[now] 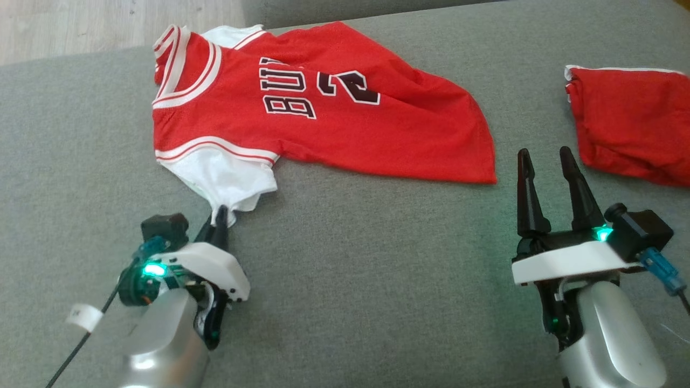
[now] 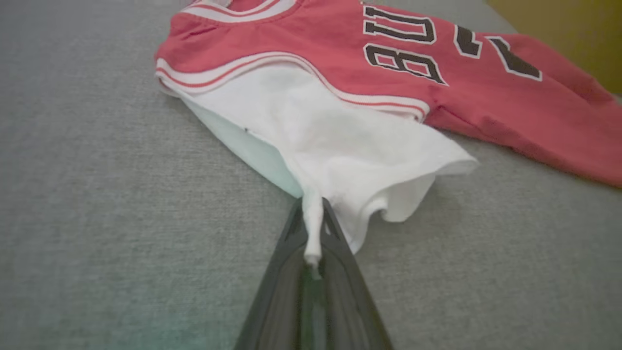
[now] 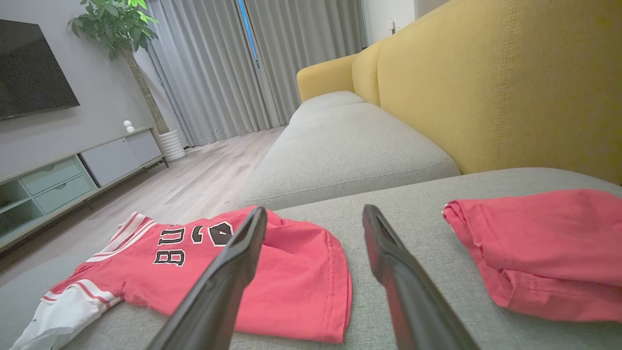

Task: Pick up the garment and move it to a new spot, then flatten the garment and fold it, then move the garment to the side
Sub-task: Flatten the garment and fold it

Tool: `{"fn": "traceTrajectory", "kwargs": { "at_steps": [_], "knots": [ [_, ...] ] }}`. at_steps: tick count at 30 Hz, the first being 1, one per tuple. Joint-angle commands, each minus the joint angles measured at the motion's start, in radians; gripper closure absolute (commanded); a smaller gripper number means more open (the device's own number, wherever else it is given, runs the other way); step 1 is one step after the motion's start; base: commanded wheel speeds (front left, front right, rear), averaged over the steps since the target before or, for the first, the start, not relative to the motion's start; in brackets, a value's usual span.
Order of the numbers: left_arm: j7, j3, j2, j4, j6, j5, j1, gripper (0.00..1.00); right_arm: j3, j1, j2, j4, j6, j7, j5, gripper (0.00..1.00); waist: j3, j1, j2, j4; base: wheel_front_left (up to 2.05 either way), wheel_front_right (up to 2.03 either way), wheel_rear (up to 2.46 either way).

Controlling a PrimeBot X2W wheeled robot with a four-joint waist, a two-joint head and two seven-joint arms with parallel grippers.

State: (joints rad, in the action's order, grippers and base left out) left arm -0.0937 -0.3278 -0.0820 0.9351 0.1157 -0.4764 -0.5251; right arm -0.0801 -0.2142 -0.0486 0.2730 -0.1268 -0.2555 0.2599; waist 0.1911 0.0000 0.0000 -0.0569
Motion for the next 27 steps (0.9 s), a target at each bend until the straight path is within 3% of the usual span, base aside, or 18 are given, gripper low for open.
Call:
{"fn": "traceTrajectory", "kwargs": {
  "at_steps": [1, 5, 10, 19, 27],
  "knots": [
    [-0.023, 0.015, -0.014, -0.03, 0.007, -0.009, 0.008, 1.0, -0.02, -0.022, -0.002, -0.026, -0.004, -0.006, 0.006, 0.0, -0.004, 0.0, 0.0, 0.0, 0.0, 0.0, 0.0],
    [-0.086, 0.034, -0.027, -0.065, 0.008, -0.023, 0.013, 1.0, -0.016, -0.018, -0.002, -0.009, -0.004, -0.006, 0.004, 0.0, -0.011, 0.0, 0.0, 0.001, 0.0, 0.0, 0.0],
    [-0.155, 0.083, -0.054, -0.15, -0.022, -0.028, 0.032, 1.0, -0.002, -0.014, -0.002, 0.051, -0.004, -0.006, -0.003, 0.0, -0.023, 0.0, 0.0, 0.008, 0.0, 0.0, 0.0],
    [-0.168, 0.202, -0.054, -0.446, -0.07, 0.037, 0.133, 1.0, 0.006, -0.058, -0.002, 0.249, -0.004, 0.014, 0.056, 0.0, -0.032, 0.0, 0.0, 0.037, 0.0, 0.0, 0.0],
    [-0.168, 0.248, -0.016, -0.556, -0.051, 0.098, 0.198, 1.0, -0.039, -0.167, -0.002, 0.433, -0.004, 0.059, 0.176, 0.0, -0.021, 0.0, 0.0, 0.067, 0.0, 0.0, 0.0]
  ]
}}
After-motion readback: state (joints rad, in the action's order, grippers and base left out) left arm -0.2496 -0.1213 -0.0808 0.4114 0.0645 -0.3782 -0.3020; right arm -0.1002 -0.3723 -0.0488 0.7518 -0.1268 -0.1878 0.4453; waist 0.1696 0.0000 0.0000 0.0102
